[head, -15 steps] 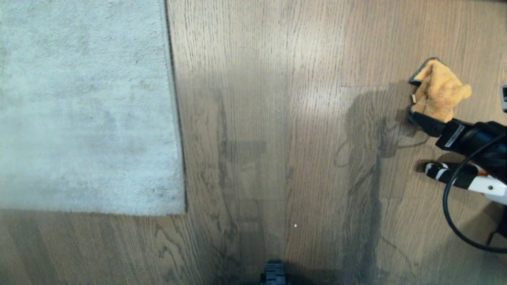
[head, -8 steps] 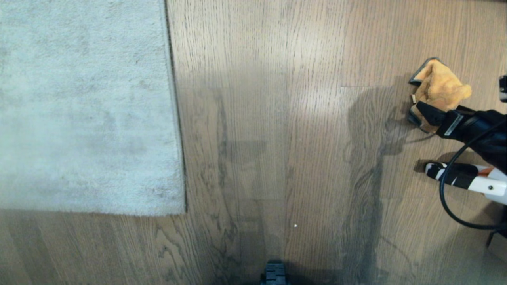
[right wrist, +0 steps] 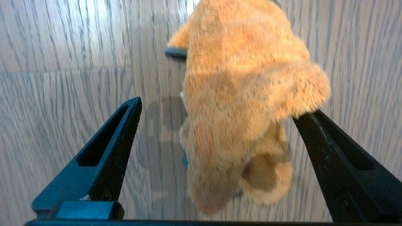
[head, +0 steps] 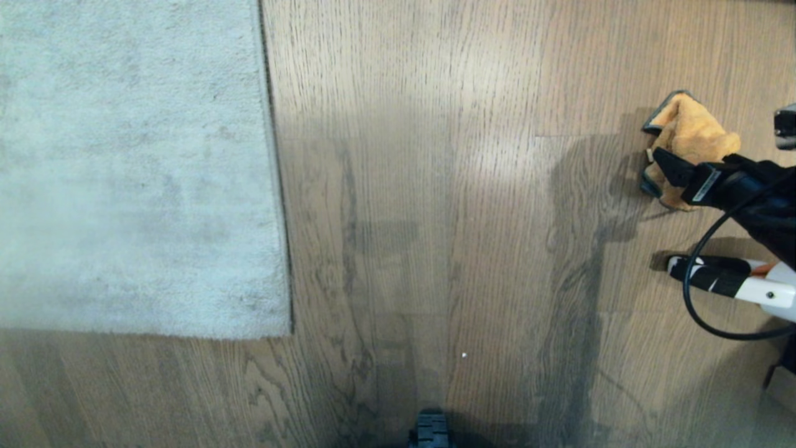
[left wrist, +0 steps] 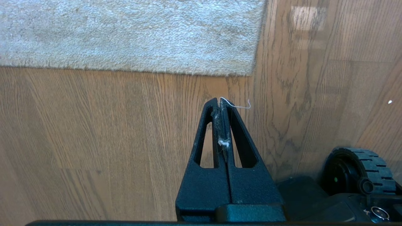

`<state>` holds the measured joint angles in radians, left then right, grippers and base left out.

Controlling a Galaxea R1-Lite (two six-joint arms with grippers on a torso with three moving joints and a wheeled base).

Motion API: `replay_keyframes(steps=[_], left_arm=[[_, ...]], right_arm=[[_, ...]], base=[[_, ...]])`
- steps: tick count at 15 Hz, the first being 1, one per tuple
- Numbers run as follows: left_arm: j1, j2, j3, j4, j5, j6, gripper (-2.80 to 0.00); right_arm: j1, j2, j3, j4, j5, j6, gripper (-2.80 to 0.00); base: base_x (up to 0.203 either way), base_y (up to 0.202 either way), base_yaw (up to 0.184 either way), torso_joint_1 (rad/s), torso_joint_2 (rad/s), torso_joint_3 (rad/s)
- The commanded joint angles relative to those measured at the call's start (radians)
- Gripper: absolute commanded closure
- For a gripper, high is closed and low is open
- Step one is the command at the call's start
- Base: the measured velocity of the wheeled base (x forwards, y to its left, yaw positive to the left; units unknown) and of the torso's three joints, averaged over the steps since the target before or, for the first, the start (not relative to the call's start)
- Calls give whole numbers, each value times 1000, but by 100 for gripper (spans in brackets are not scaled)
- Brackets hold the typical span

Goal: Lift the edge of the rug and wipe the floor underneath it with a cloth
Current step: Pick up the rag

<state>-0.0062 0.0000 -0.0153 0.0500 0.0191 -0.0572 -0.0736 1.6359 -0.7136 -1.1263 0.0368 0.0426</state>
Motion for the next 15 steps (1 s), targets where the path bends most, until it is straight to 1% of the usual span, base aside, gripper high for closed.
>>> replay_keyframes(steps=[1, 4, 8, 15], left_arm=[[0, 0, 0, 1, 1, -1, 0], [0, 0, 0, 1, 1, -1, 0], [0, 0, 0, 1, 1, -1, 0], [0, 0, 0, 1, 1, -1, 0]], right_arm=[[-5, 47, -10, -57, 1, -6, -280], [-8, 81, -27, -102, 0, -20, -280], [-24, 97, -41, -110, 0, -37, -280], [-32, 69, -49, -107, 2, -33, -280]], base=[[0, 0, 0, 0, 0, 0], [0, 0, 0, 0, 0, 0], [0, 0, 0, 0, 0, 0], [0, 0, 0, 0, 0, 0]])
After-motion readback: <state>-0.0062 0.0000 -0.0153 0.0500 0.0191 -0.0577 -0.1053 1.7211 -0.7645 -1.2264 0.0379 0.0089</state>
